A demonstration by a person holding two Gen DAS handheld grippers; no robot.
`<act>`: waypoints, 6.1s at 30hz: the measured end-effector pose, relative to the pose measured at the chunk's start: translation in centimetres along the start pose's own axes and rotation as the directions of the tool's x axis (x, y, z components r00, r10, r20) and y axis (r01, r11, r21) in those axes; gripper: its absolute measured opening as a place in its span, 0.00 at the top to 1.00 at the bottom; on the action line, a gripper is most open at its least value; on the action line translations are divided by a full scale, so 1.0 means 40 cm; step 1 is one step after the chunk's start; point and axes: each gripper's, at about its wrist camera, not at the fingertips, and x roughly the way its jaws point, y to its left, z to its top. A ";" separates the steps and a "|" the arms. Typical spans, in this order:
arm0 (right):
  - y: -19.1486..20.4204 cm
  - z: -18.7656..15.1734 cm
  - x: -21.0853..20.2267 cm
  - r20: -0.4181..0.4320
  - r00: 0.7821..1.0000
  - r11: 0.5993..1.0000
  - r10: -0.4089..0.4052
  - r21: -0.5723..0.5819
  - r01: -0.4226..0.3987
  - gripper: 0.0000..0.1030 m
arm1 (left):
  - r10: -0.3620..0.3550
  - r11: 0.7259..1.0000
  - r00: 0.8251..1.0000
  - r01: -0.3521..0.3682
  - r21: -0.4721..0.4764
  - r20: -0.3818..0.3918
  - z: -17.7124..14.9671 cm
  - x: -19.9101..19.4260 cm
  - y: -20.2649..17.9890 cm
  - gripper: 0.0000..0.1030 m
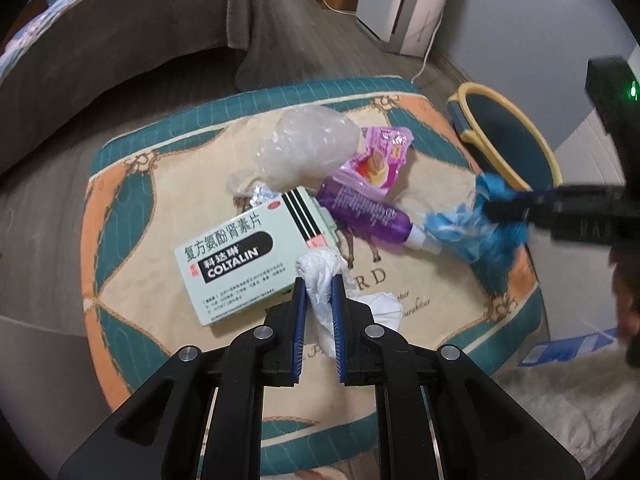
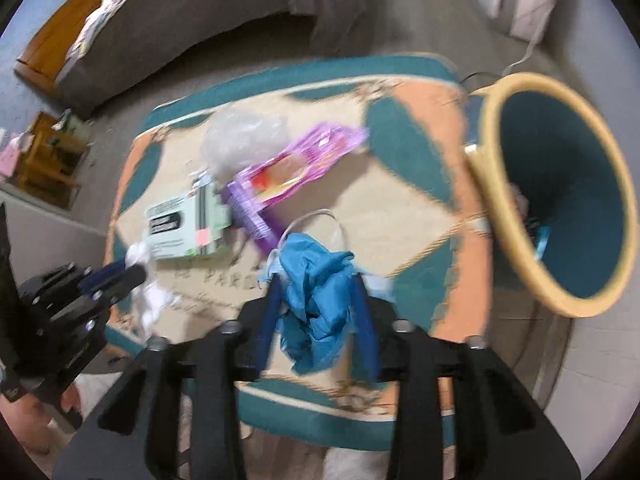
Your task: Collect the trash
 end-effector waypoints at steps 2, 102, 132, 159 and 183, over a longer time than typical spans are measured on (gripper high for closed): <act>0.013 0.004 -0.007 0.021 1.000 1.000 -0.015 -0.018 0.015 0.42 | -0.005 1.000 1.000 0.005 -0.010 0.003 0.006 0.001 0.009 0.87; -0.641 0.039 -0.276 0.288 0.918 0.874 -0.271 0.473 0.110 0.97 | -0.121 0.947 0.984 0.075 0.313 0.129 0.401 0.215 -0.638 0.86; -0.469 0.070 -0.342 0.365 0.889 0.925 -0.277 0.351 0.144 0.06 | -0.024 0.985 0.952 -0.030 0.171 0.305 0.323 -0.049 -0.353 0.08; 0.009 -0.133 -0.079 0.182 0.955 0.970 -0.234 0.108 0.217 0.06 | 0.200 0.980 0.924 -0.196 -0.046 0.327 0.043 -0.240 0.016 0.06; 0.132 -0.083 -0.063 0.112 0.982 0.985 -0.149 -0.072 0.158 0.69 | 0.234 0.972 0.930 -0.220 -0.080 0.285 0.072 -0.208 0.091 0.06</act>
